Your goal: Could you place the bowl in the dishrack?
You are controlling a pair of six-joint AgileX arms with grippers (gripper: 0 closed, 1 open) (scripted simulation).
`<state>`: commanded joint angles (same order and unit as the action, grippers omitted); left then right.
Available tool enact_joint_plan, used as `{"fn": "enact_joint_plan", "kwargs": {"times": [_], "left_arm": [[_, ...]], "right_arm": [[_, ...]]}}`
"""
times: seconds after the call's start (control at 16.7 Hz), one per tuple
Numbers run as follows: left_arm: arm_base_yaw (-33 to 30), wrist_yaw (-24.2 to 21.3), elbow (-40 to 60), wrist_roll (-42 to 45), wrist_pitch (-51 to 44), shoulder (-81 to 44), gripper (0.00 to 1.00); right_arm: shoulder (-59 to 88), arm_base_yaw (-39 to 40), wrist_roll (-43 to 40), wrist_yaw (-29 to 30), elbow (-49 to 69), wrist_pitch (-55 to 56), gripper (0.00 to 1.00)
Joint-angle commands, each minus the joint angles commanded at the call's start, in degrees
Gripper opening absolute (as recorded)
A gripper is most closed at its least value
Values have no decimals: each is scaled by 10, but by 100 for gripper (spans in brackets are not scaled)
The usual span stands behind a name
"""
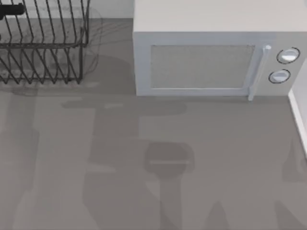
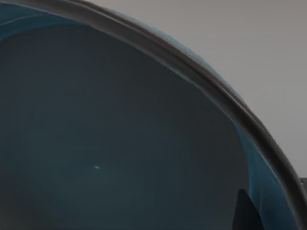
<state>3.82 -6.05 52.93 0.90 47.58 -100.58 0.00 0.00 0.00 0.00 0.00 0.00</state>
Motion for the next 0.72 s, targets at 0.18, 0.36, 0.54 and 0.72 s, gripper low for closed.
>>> {"fn": "enact_joint_plan", "kwargs": {"times": [0.18,0.36,0.54,0.72], "left_arm": [[0,0,0,0,0,0,23],[0,0,0,0,0,0,45],[0,0,0,0,0,0,68],[0,0,0,0,0,0,90]], "right_arm": [[0,0,0,0,0,0,100],[0,0,0,0,0,0,100],[0,0,0,0,0,0,100],[0,0,0,0,0,0,100]]}}
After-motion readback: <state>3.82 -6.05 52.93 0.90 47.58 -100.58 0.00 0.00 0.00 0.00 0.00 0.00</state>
